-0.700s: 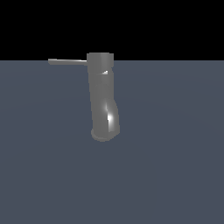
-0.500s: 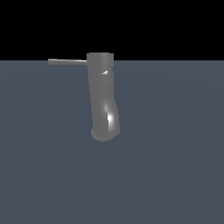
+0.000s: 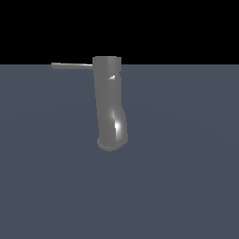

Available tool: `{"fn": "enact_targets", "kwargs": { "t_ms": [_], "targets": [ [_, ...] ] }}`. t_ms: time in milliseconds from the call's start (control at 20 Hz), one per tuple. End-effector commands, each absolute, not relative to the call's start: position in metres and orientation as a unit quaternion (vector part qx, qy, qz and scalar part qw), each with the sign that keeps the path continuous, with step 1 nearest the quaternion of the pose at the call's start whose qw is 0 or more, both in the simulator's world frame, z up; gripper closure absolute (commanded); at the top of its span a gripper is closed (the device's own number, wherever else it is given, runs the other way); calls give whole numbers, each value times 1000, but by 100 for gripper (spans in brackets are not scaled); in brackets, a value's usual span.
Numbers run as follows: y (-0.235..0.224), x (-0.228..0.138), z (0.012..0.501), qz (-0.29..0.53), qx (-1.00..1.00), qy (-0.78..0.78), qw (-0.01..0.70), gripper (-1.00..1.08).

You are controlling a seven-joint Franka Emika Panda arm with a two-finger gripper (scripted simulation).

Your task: Turn on the faucet by rotating a designated handle.

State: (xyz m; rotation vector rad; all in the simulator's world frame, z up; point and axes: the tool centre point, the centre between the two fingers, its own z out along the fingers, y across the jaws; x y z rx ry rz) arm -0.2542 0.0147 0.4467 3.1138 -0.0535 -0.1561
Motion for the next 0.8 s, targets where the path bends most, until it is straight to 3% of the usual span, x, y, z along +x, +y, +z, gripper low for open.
{"fn": "enact_targets", "kwargs": {
  "t_ms": [0,750],
  "targets": [
    [22,-252,443,-49,998,-33,11,108],
    [82,-224,407,-41,983,-178,8,108]
  ]
}}
